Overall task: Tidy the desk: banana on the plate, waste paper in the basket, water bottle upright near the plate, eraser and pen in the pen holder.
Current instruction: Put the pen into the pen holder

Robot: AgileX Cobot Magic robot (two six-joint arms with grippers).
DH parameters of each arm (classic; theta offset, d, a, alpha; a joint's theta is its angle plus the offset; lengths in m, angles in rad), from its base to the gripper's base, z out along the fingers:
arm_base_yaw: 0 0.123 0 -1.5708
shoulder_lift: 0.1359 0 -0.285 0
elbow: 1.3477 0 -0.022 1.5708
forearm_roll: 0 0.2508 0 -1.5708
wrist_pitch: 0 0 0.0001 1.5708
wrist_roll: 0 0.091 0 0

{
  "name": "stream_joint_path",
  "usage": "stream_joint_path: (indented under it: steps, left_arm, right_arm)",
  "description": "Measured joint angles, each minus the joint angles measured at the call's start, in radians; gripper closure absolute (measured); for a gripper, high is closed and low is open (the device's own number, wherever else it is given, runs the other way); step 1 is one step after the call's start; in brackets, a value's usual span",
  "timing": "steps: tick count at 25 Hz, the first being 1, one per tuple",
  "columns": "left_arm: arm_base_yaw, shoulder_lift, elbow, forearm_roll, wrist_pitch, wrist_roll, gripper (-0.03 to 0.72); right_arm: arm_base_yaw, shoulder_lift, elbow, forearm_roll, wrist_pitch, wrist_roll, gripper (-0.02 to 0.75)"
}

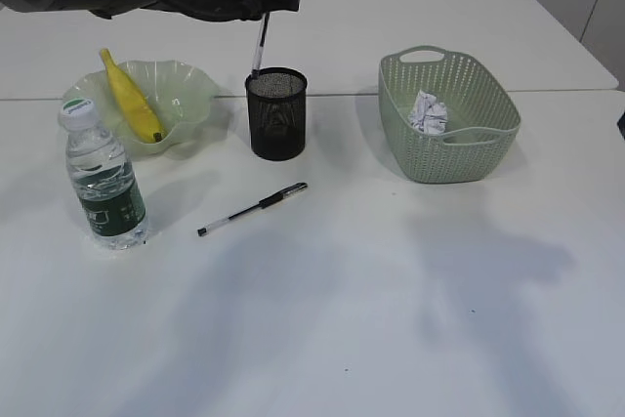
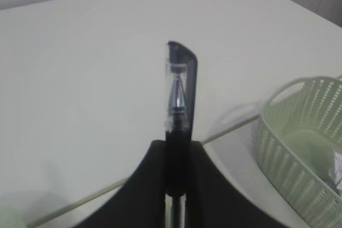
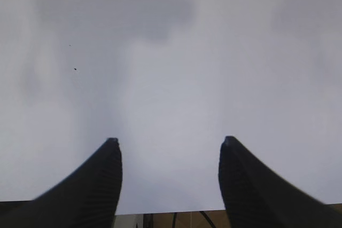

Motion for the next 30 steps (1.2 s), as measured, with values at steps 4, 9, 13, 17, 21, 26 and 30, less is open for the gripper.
stream_joint_path:
  steps: [4, 9, 13, 17, 21, 26, 30]
  left_arm:
    - [0.0, 0.011, 0.0, -0.004, -0.053, 0.0, 0.645]
    - [0.0, 0.046, 0.0, -0.006, -0.082, 0.0, 0.645]
    - [0.0, 0.065, 0.0, -0.008, -0.105, 0.0, 0.645]
    - [0.0, 0.086, 0.0, -0.017, -0.115, 0.0, 0.645]
    - [0.0, 0.111, 0.0, -0.031, -0.117, 0.0, 0.645]
    - [0.0, 0.12, 0.0, -0.032, -0.117, 0.0, 0.645]
    - [0.0, 0.12, 0.0, -0.032, -0.121, 0.0, 0.638]
  right_arm:
    - [0.0, 0.001, 0.0, 0.0, 0.0, 0.0, 0.309]
    - [0.0, 0.001, 0.0, 0.0, 0.0, -0.002, 0.309]
    - [0.0, 0.001, 0.0, 0.0, 0.0, -0.002, 0.309]
    - [0.0, 0.001, 0.0, 0.0, 0.0, -0.002, 0.309]
    - [0.0, 0.001, 0.0, 0.0, 0.0, -0.002, 0.309]
    - [0.0, 0.001, 0.0, -0.002, 0.0, -0.002, 0.309]
    - [0.0, 0.001, 0.0, -0.013, 0.0, -0.002, 0.309]
